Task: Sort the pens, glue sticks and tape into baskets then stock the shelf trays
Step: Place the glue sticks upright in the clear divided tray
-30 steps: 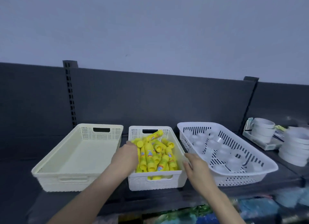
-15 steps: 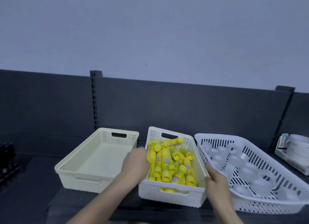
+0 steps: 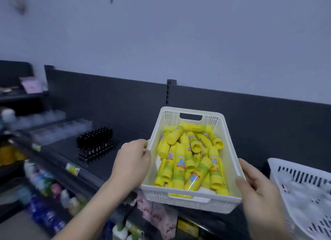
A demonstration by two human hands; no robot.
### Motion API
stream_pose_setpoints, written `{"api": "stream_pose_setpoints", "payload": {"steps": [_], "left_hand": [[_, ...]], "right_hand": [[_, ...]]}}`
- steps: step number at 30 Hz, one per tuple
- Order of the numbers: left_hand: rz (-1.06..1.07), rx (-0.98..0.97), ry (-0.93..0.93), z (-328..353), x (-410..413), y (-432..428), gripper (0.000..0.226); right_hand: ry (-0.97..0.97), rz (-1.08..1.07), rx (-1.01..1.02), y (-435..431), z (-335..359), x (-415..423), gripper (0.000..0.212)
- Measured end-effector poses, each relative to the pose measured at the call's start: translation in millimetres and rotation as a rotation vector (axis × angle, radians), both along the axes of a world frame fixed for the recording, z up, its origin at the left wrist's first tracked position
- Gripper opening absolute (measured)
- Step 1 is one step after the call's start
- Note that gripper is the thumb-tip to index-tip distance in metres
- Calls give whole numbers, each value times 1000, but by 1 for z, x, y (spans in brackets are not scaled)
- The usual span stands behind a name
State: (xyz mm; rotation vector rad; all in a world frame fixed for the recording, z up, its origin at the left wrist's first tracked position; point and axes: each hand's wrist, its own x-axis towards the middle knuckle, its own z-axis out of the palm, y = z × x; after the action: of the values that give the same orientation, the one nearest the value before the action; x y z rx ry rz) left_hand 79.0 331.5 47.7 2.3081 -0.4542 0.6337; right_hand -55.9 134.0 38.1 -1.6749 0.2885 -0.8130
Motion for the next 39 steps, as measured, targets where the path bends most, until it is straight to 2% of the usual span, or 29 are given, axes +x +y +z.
{"api": "stream_pose_setpoints", "payload": {"steps": [7, 10, 13, 21, 27, 32, 39], "left_hand": [[294, 30, -36, -1, -5, 129, 13], [379, 8, -23, -10, -6, 187, 13], [460, -13, -13, -19, -6, 248, 14], [580, 20, 41, -39, 17, 422, 14], [593, 11, 86, -52, 53, 515, 13], [567, -3, 72, -59, 115, 570, 16], [468, 30, 73, -67, 249, 609, 16]], "right_hand": [[1, 382, 67, 98, 5, 46, 45], [6, 496, 79, 149, 2, 68, 49], [15, 565, 98, 205, -7, 92, 40], [94, 638, 152, 374, -42, 151, 39], [113, 639, 127, 464, -58, 203, 39], [143, 602, 134, 520, -68, 259, 38], [63, 509, 133, 560, -78, 367, 40]]}}
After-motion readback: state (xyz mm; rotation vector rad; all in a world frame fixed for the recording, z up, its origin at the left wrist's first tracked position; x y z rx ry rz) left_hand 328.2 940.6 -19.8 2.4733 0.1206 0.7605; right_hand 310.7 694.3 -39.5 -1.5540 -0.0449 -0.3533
